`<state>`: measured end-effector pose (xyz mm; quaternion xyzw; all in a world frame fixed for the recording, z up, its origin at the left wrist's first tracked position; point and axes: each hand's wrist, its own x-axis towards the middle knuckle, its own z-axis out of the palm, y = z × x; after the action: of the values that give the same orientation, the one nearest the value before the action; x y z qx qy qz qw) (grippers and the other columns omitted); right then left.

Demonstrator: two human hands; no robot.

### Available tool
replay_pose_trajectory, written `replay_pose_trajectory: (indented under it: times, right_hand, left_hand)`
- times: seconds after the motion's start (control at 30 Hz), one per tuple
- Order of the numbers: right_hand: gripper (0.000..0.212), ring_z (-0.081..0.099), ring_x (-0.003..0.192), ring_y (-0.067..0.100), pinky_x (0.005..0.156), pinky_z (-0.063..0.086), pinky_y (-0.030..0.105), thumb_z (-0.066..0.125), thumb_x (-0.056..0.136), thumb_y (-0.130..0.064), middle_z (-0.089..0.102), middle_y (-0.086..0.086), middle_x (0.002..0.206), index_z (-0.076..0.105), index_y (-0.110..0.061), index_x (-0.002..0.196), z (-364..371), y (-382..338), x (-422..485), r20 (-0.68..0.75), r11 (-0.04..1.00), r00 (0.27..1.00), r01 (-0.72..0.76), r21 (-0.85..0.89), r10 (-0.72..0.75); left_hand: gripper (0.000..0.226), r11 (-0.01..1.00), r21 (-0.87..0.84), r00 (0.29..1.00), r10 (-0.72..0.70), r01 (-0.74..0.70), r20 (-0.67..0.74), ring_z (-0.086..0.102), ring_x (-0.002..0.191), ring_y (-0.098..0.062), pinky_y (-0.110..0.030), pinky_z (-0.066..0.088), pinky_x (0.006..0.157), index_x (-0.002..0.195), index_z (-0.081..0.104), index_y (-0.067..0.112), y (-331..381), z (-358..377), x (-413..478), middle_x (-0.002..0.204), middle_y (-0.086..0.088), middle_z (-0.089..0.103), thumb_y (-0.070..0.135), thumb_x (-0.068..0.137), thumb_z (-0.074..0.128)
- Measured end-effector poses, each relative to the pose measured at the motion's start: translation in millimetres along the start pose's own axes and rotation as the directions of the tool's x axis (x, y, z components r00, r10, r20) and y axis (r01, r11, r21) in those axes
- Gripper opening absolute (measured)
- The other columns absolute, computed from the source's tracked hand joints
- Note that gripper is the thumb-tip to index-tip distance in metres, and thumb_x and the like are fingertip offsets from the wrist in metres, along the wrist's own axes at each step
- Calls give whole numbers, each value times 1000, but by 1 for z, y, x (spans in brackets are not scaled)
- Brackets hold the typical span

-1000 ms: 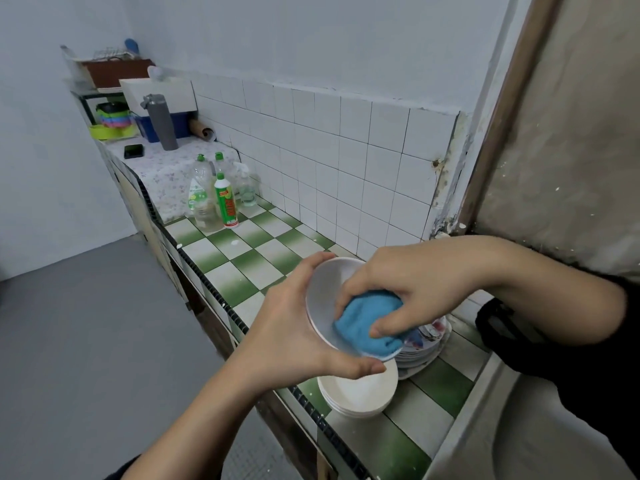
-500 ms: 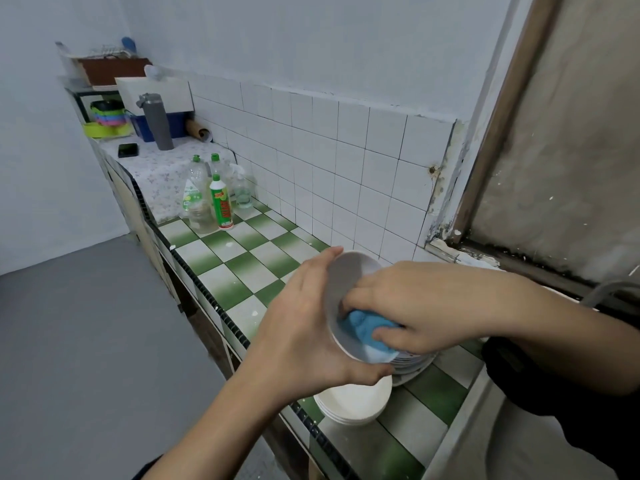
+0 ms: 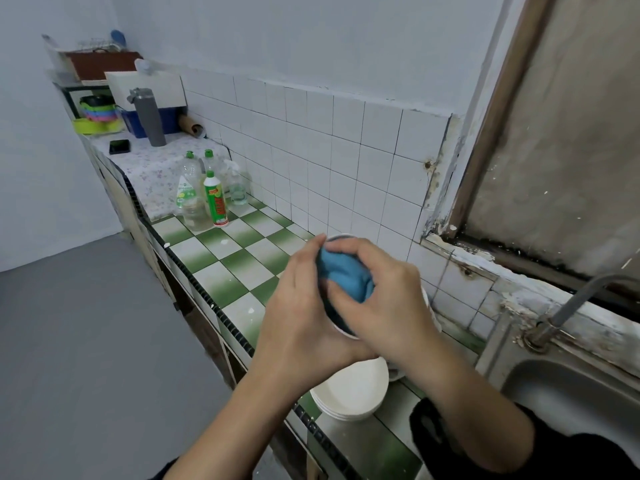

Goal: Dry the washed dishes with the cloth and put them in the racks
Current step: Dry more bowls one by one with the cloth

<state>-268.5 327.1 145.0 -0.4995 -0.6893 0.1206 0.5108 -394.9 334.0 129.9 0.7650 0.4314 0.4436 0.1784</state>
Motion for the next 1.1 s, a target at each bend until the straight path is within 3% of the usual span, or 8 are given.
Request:
replay_pose_trajectory:
  times: [0.13, 0.3, 0.53, 0.67, 0.8, 0.93, 1.0, 1.1]
  right_hand:
    - [36, 68, 100, 11, 91, 54, 30, 76, 73, -3, 73, -8, 101, 68, -32, 95, 1, -6, 3, 137, 903, 984, -162, 397, 116]
    - [39, 68, 89, 6, 83, 57, 32, 78, 76, -2, 71, -13, 93, 62, -37, 86, 8, -3, 6, -125, 956, 957, -241, 167, 263]
    - [39, 69, 94, 12, 89, 56, 36, 74, 72, 0, 73, -5, 95, 70, -38, 83, 9, -5, 7, 226, 871, 965, -225, 436, 136]
    - [45, 68, 88, 9, 84, 57, 40, 72, 74, 7, 72, -14, 91, 66, -37, 82, 14, 2, 14, -118, 937, 959, -218, 272, 257]
    - [30, 67, 85, 13, 80, 56, 37, 62, 73, -6, 70, -9, 91, 62, -33, 85, 18, -5, 12, 197, 944, 971, -184, 273, 132]
    - [28, 58, 68, 18, 60, 46, 30, 57, 66, -4, 67, -1, 83, 63, -24, 85, -8, -7, 25, 593, 985, 805, -121, 122, 26]
    - [31, 54, 58, 5, 54, 46, 25, 59, 67, 0, 64, -9, 74, 66, -24, 84, -17, -1, 29, 597, 996, 799, -84, -2, 69]
    - [35, 58, 74, 7, 69, 51, 29, 62, 72, -1, 66, -16, 84, 67, -32, 88, -13, 7, 30, 276, 993, 957, -66, -103, 92]
  left_hand:
    - [120, 999, 35, 1000, -17, 17, 19, 41, 112, 10, 6, 29, 87, 144, 34, 16, -5, -10, 3, 131, 13, 47, 50, 40, 82]
    - [113, 999, 42, 1000, -7, 6, 25, 48, 120, 1, -4, 34, 94, 142, 38, 14, -5, -4, 2, 133, 11, 50, 56, 45, 78]
    - [122, 999, 42, 998, -36, 34, 42, 44, 118, 4, 5, 28, 87, 145, 32, 21, -11, -19, 6, 132, 17, 46, 47, 38, 84]
    - [121, 998, 69, 1000, 6, -8, 31, 47, 122, -3, 3, 26, 94, 143, 32, 18, -9, -14, 7, 136, 9, 50, 57, 42, 84]
    - [127, 998, 62, 998, -14, 10, 62, 43, 120, 2, 5, 27, 89, 147, 29, 18, -15, -17, 9, 134, 15, 42, 34, 40, 94]
    - [127, 998, 58, 998, -27, 23, 61, 37, 113, 17, 6, 27, 85, 147, 28, 26, -21, -19, 5, 125, 32, 37, 41, 38, 91]
    - [127, 997, 58, 997, -45, 41, 61, 36, 112, 16, 6, 26, 86, 147, 29, 22, -21, -17, 4, 127, 31, 38, 51, 39, 89]
    - [125, 997, 74, 999, -33, 31, 27, 39, 117, 5, 6, 25, 88, 144, 33, 16, -23, -16, 6, 135, 17, 42, 56, 39, 88]
